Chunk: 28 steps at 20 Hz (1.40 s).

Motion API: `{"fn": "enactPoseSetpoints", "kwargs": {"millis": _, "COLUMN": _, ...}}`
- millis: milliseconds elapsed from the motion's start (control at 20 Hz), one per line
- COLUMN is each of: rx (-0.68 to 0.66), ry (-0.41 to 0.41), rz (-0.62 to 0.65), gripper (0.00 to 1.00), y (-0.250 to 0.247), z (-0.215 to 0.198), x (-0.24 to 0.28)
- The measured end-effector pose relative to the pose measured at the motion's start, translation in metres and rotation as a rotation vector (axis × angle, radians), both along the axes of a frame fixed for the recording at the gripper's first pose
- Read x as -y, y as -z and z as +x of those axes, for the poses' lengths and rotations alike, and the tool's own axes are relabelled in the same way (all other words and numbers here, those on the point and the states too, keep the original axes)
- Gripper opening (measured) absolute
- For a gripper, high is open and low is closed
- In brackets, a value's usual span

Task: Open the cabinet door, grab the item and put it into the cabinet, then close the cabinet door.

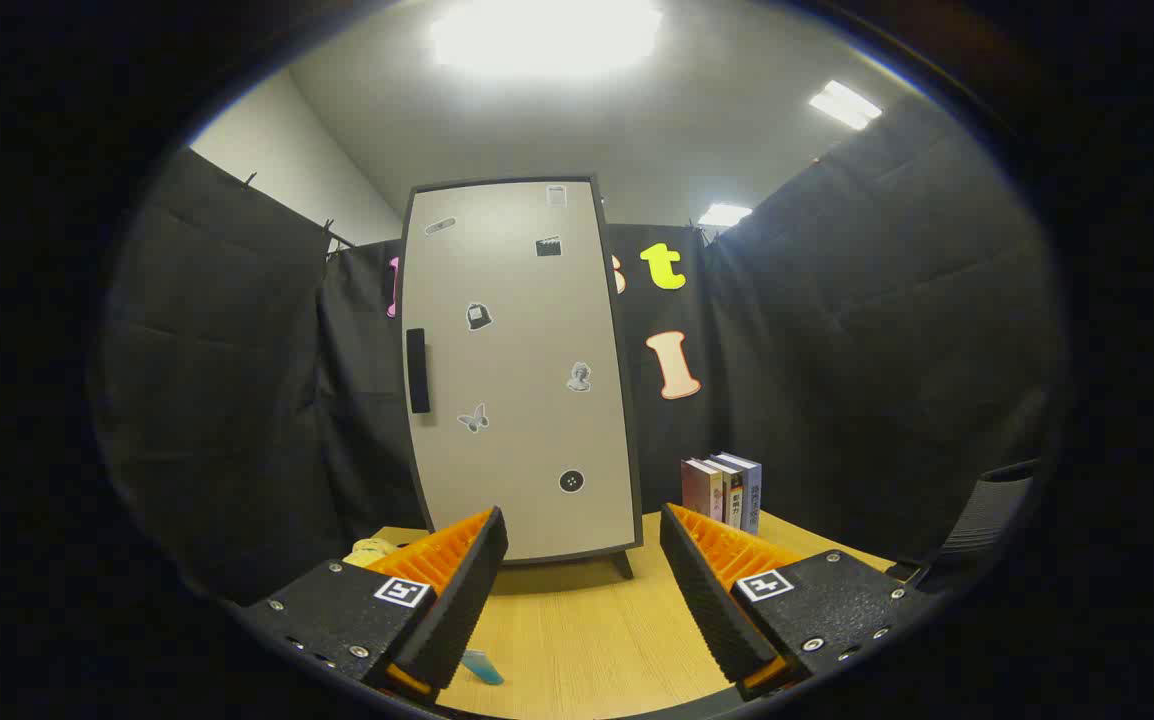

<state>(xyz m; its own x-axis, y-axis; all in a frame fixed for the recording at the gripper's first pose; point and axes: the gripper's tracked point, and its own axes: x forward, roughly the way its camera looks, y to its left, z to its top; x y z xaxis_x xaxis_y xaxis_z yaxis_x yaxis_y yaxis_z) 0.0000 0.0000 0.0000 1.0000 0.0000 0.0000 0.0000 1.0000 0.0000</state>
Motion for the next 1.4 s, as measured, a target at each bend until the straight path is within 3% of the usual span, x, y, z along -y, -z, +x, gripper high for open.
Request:
{"fn": "enactPoseSetpoints", "kwargs": {"millis": 1000, "rx": -0.026, "ry": -0.072, "rz": -0.019, "gripper": 0.95, "y": 0.007, "z": 0.019, "x": -0.023}}
{"fn": "enactPoseSetpoints", "kwargs": {"millis": 1400, "rx": 0.01, "ry": -0.138, "rz": -0.037, "gripper": 0.95, "y": -0.025, "z": 0.047, "x": -0.05}}
